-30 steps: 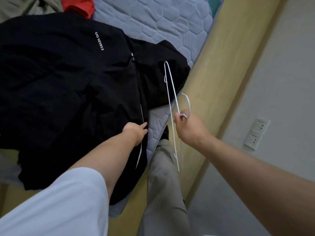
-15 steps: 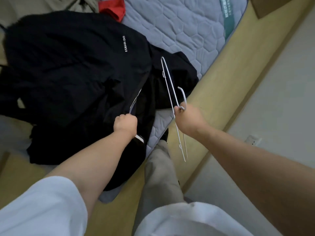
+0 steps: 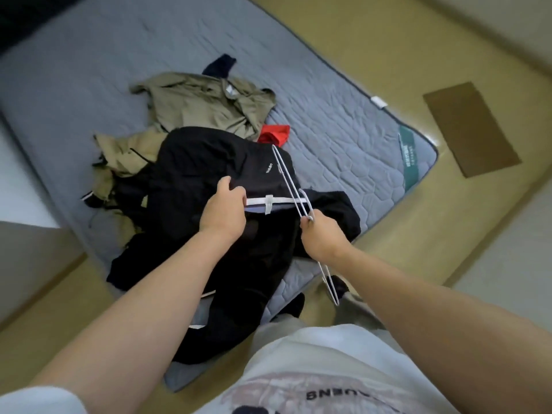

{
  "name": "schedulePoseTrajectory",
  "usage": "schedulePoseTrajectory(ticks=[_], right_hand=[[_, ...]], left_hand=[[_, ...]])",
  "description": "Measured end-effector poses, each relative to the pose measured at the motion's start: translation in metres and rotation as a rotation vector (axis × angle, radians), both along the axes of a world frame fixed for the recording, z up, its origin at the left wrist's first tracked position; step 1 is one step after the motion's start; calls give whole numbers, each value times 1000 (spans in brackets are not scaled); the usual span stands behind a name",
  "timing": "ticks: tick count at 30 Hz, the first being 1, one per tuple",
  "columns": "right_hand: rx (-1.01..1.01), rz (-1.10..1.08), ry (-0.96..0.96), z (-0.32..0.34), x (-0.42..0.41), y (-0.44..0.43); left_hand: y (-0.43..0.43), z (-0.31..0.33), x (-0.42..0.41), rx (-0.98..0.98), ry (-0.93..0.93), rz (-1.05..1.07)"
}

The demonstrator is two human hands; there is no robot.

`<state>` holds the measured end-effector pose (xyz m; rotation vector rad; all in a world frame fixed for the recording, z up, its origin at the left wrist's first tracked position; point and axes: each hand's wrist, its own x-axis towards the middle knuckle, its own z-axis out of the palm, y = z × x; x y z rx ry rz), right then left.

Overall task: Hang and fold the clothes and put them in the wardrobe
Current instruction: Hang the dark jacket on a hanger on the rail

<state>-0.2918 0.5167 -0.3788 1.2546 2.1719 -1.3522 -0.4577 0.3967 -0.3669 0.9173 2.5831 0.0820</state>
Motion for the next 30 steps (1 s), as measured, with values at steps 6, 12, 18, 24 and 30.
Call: schedulePoseTrajectory(ticks=[6,12,18,24,30], right_hand=[[51,248,24,24,5,28],[12,327,27,37,-1,39],[28,434,171,48,-19,34],[-51,591,69,63,-37,-1],[210,796,253,83,-53,-59]], left_hand=[[0,62,11,-50,143,214],[2,123,23,482,-38,588],[-7,194,36,947,-51,627],[-53,267,41,1315,49,770],[-106,299,48,1470,50,719]])
